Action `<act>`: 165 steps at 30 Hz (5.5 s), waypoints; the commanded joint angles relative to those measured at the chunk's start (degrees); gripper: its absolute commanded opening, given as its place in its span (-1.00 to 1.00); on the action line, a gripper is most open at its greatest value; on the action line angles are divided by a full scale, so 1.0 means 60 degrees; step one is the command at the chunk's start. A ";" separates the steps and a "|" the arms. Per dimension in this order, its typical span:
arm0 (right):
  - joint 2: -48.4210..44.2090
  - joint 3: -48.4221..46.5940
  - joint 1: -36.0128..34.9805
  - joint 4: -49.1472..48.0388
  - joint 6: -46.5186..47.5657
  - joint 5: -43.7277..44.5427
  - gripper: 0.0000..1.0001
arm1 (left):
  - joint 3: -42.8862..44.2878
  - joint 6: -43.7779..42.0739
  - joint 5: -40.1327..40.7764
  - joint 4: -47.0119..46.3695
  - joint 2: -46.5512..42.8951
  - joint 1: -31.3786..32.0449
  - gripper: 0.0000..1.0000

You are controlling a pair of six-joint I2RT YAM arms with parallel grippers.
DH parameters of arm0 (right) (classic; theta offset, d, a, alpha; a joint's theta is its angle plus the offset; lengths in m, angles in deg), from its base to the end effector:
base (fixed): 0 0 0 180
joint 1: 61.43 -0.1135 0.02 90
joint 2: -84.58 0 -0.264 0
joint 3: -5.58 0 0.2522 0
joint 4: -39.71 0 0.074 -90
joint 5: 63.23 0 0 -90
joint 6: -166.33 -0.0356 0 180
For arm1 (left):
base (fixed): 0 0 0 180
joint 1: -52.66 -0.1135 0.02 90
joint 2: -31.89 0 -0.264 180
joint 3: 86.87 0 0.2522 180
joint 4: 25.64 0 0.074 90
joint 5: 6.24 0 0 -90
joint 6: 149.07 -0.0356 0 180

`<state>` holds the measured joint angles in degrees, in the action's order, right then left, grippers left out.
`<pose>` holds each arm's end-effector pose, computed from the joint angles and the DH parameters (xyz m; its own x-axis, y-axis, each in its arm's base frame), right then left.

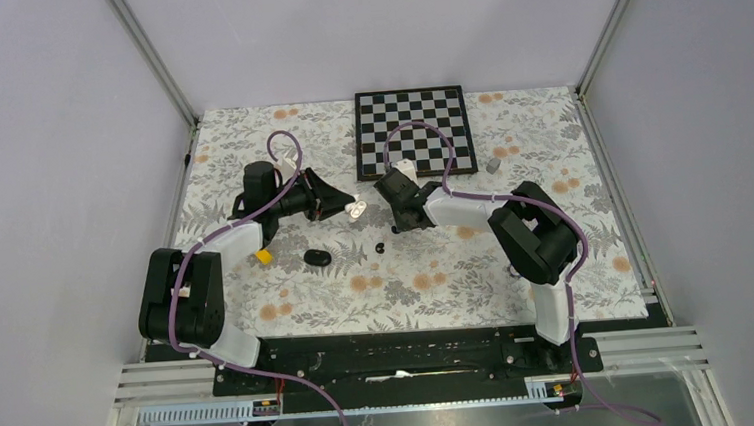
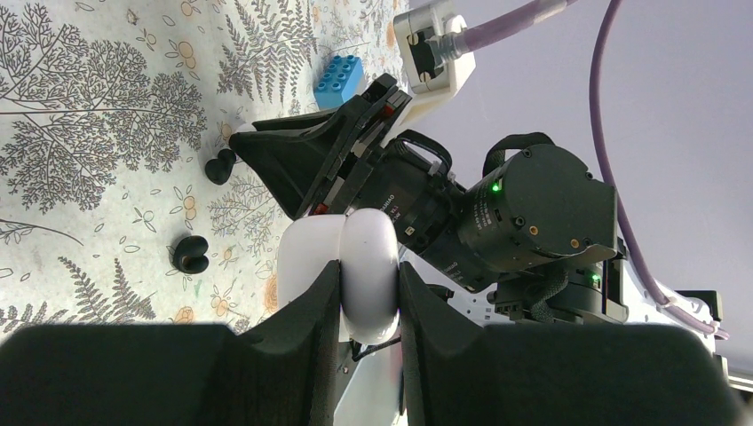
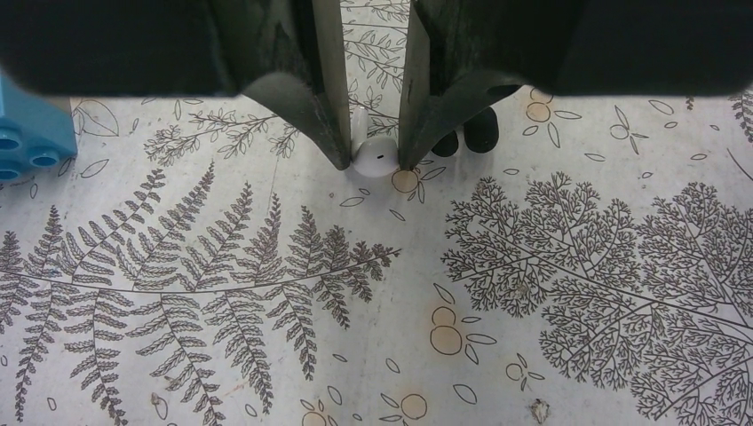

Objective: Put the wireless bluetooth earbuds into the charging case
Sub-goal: Pick up the earbud from the center of the board, then place the earbud in the charging case.

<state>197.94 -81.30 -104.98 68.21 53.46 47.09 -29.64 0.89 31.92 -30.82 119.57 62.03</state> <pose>0.3072 0.2749 0.1555 -0.7419 -0.2024 -0.6393 -0.2316 0.9720 -0.0390 0.3048 -0.0787 0.2085 -0.9053 -0.3927 -0.1621 0.0369 0.3074 -0.9509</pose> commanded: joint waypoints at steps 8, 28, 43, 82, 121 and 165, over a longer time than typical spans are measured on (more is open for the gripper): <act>0.0000 -0.0176 0.0045 -0.0007 -0.0070 0.0026 -0.50 | -0.0051 -0.0107 -0.0154 -0.0268 -0.0354 -0.0067 -1.00; -0.4426 0.2488 0.0022 -0.3468 0.1525 -0.0796 -0.52 | 0.1225 -0.0999 -0.1800 0.1813 0.1030 0.0063 -1.00; -0.6388 0.4140 -0.0109 -0.7137 0.1508 -0.1635 -0.53 | 0.0678 0.4410 -0.1382 -0.3229 0.1335 0.0513 -1.00; -0.5188 0.4159 -0.0679 -1.0216 0.1318 -0.1001 -0.53 | 0.0394 0.7290 -0.0470 -0.4232 0.0312 0.0570 -1.00; -0.4678 0.4436 -0.1176 -1.1211 0.1440 -0.0387 -0.53 | -0.0522 0.9095 -0.0008 -0.5824 -0.0063 0.0489 -1.00; -0.4865 0.4734 -0.1766 -1.0983 0.1649 -0.0811 -0.51 | -0.0707 0.9144 0.0245 -0.5745 -0.0296 0.0197 -1.00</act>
<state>168.93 -52.17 -114.55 1.79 63.08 43.20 -34.63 55.45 32.16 -61.68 120.31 63.27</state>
